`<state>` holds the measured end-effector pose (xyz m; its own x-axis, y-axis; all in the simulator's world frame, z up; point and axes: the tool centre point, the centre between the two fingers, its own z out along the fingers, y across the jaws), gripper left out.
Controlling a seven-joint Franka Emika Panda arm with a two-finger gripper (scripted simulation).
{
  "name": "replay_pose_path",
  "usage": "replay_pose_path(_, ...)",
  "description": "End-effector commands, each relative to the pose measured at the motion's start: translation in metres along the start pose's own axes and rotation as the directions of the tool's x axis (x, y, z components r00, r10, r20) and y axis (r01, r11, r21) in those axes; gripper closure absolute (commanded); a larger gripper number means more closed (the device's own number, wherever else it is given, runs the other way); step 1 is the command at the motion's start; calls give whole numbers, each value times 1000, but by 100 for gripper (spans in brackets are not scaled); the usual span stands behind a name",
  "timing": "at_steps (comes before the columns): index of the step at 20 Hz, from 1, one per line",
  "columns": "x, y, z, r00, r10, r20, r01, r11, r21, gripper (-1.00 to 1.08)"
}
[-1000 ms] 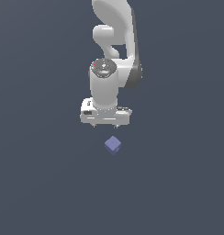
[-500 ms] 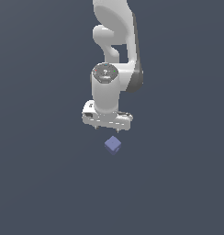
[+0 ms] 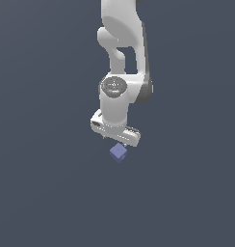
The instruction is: Pick up the object and move it to a goal position.
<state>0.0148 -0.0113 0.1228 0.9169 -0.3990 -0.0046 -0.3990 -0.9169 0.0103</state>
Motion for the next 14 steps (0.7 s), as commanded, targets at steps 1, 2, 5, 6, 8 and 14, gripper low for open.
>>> replay_pose_path(1,2,-4,6,998,68,0,-68,998,3,-92)
replay_pose_path(2,3,-6,8,996,95,0,-95,996,4,-92)
replay_pose_path(5,4,-11,15,986,169,0,-169,986,6,-92)
replay_pose_path(6,5,-12,17,982,191,0,-191,982,7,-92)
replay_pose_path(8,6,-15,21,973,230,0,-230,973,8,-92)
replay_pose_path(14,8,-20,29,949,316,-1,-316,949,10,-92)
